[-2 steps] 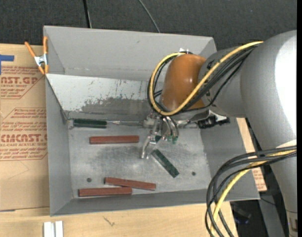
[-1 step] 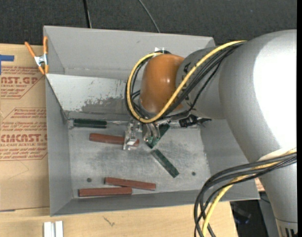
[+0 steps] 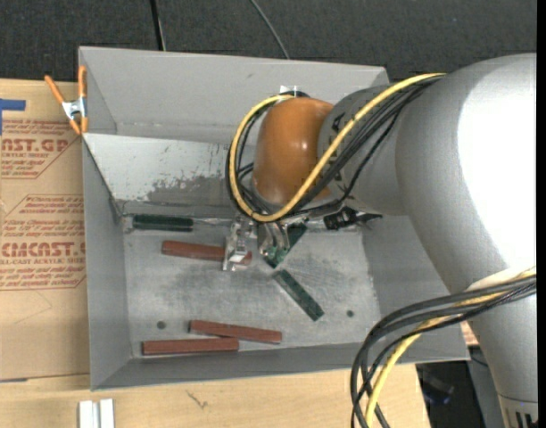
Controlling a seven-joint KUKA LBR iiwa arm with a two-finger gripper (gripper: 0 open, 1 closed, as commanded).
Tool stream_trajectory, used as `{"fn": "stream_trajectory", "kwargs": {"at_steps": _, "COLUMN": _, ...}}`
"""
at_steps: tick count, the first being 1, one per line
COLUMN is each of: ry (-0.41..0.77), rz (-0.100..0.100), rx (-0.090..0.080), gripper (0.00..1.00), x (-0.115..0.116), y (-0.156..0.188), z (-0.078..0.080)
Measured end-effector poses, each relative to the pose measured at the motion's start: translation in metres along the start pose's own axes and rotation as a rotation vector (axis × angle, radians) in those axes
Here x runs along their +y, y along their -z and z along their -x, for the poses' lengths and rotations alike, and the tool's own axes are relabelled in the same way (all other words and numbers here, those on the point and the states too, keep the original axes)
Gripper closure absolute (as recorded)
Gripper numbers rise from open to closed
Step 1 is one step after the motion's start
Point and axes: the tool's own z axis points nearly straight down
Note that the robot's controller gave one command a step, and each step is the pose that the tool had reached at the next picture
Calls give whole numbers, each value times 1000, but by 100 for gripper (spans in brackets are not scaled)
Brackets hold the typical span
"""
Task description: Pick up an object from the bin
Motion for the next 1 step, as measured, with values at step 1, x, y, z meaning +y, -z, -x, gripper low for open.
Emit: {"fn": "stream_trajectory", "kwargs": {"at_steps": 1, "ry": 40, "rz": -5, "rx": 11, "gripper": 100, "x": -8, "y": 132, "z": 0}}
